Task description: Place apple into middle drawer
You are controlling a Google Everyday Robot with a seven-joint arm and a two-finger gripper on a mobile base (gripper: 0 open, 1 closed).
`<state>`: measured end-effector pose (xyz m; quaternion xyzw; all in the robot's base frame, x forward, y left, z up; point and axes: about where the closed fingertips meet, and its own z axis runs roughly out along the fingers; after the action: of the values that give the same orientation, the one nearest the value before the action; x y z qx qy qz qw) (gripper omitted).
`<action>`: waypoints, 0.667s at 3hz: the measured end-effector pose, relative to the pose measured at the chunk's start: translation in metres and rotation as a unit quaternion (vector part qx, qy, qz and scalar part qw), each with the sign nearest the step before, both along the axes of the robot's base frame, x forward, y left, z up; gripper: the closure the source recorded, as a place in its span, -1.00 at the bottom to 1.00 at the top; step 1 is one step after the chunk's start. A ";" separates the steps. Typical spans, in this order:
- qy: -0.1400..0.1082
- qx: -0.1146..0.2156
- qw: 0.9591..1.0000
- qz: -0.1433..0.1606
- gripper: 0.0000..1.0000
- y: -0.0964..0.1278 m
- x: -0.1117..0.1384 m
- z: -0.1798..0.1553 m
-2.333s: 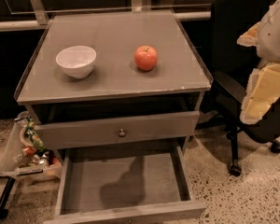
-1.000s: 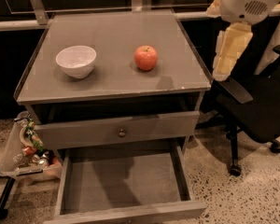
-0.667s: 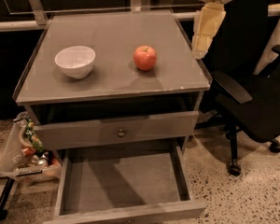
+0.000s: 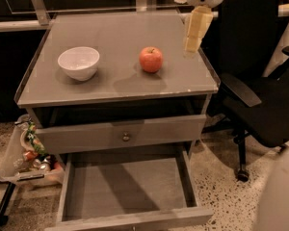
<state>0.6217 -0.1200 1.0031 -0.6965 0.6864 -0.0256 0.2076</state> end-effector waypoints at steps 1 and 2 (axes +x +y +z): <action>0.014 0.005 0.999 0.042 -1.00 0.031 0.032 -0.020; 0.027 0.017 0.997 0.073 -1.00 0.075 0.075 -0.059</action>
Offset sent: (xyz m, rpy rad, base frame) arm 0.0666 0.0670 -0.0579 -0.0015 0.1733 0.1980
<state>0.6965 -0.0449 0.9437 -0.7417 0.6394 0.0202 0.2017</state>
